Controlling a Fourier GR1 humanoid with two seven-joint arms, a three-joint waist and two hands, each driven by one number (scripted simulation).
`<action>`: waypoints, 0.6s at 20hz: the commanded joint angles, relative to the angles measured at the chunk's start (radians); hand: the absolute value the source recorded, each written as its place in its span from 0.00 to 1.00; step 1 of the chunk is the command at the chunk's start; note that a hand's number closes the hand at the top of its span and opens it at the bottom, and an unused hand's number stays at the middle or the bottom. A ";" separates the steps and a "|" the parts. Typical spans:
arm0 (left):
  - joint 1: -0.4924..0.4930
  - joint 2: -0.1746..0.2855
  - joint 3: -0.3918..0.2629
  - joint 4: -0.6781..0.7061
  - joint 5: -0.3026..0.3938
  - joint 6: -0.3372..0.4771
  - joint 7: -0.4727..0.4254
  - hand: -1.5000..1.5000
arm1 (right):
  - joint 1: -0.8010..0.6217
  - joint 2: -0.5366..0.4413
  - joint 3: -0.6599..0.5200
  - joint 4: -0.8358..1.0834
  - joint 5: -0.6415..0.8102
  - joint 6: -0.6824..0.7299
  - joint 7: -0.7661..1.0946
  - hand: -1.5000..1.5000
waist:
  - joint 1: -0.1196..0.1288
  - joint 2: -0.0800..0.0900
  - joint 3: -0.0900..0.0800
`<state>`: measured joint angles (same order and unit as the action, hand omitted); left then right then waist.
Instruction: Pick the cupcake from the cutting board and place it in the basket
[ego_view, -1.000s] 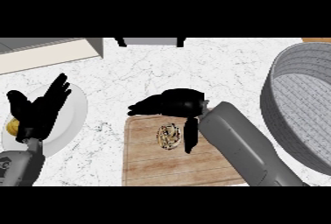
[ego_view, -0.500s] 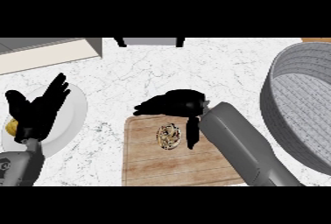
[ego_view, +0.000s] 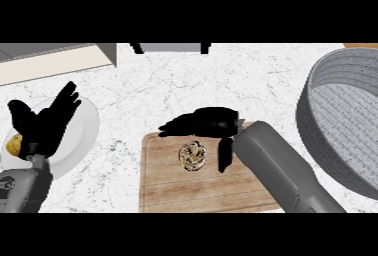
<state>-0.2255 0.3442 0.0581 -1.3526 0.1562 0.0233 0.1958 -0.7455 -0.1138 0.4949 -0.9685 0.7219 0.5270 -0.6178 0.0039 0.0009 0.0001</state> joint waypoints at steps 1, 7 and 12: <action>0.049 0.032 0.029 -0.074 0.016 -0.029 0.034 0.50 | 0.062 -0.051 0.021 -0.080 0.010 0.084 -0.074 0.00 | 0.000 -0.003 0.000; -0.011 -0.026 0.024 0.046 -0.031 -0.022 -0.022 0.50 | 0.033 0.067 0.034 0.049 0.111 -0.050 -0.021 0.00 | 0.002 0.001 0.000; -0.011 -0.030 0.055 0.071 -0.033 -0.049 -0.051 0.50 | 0.048 0.077 0.014 0.034 0.164 -0.063 -0.031 0.00 | 0.000 0.000 0.000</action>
<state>-0.2207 0.3215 0.0934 -1.3280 0.1266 -0.0072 0.1703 -0.7121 -0.0749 0.5067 -0.9540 0.8405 0.4667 -0.6243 0.0049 0.0008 0.0000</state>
